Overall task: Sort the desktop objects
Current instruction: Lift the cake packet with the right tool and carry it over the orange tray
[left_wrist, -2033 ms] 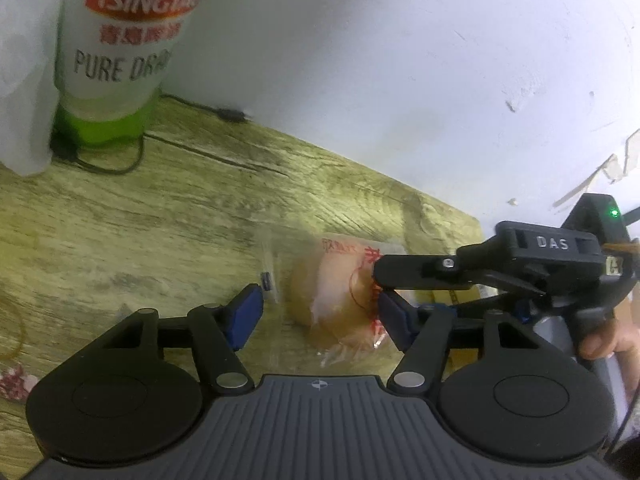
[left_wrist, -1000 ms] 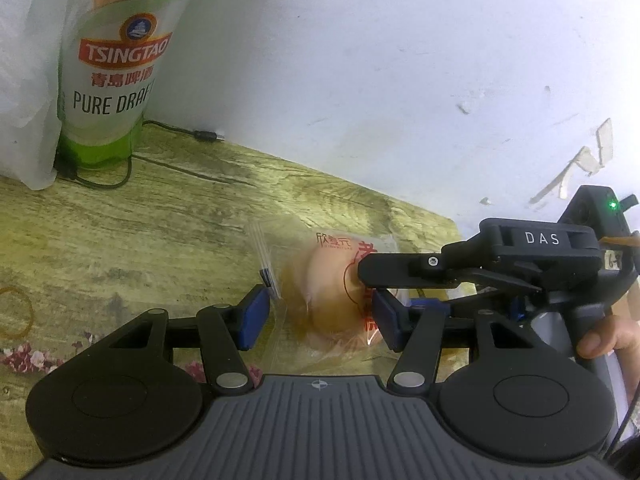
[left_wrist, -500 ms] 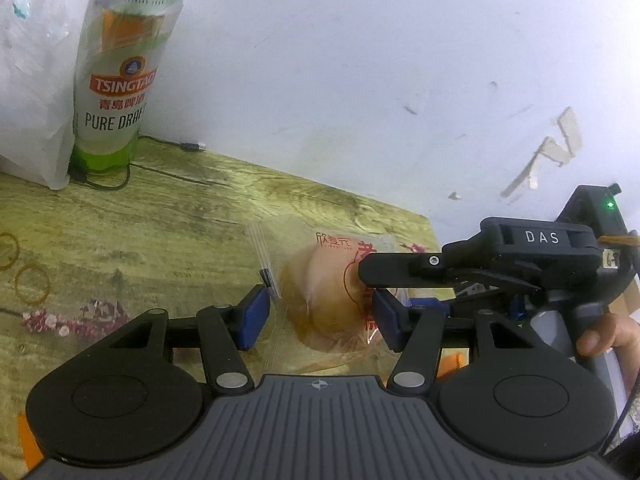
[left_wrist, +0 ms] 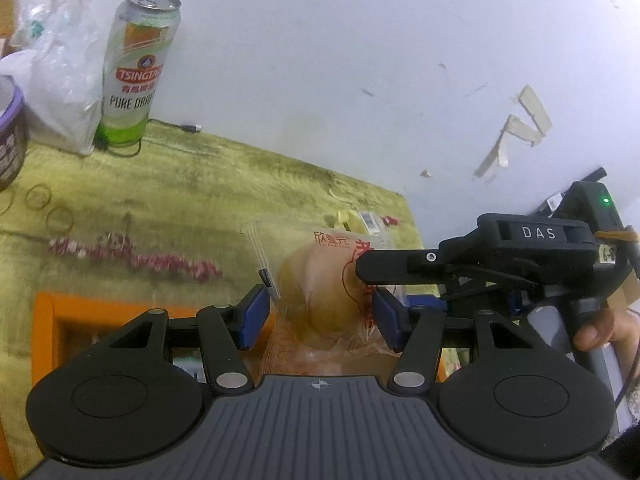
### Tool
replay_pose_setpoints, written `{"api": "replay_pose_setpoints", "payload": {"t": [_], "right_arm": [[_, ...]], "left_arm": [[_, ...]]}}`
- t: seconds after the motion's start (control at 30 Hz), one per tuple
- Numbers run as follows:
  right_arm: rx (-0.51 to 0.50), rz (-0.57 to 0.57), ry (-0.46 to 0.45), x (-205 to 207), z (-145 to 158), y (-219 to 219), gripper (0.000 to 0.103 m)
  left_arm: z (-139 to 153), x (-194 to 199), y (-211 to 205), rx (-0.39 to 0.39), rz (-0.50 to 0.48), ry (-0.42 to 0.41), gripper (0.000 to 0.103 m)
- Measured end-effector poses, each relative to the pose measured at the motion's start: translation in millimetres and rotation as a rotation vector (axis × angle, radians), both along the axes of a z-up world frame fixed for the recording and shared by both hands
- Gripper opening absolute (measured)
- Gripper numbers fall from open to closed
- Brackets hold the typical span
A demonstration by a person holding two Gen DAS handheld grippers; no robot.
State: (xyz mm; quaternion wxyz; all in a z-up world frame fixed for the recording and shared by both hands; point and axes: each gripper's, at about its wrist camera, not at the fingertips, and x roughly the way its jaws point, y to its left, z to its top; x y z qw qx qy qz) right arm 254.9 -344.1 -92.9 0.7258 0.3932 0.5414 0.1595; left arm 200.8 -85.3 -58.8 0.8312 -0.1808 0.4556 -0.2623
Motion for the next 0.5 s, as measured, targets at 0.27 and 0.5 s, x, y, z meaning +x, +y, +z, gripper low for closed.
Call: {"api": "replay_pose_setpoints", "payload": {"t": [0.27,0.5], "right_arm": [[0.011,0.028,0.001,-41,-1,1,0.06],[0.004,0.039,-0.007,-73,-9,-2,0.06]], "left_arm": [[-3,-48,-1,-0.007,0.012,0.021,0.057],[-13,-78,-6,-0.005,0.003,0.037,0.057]]}}
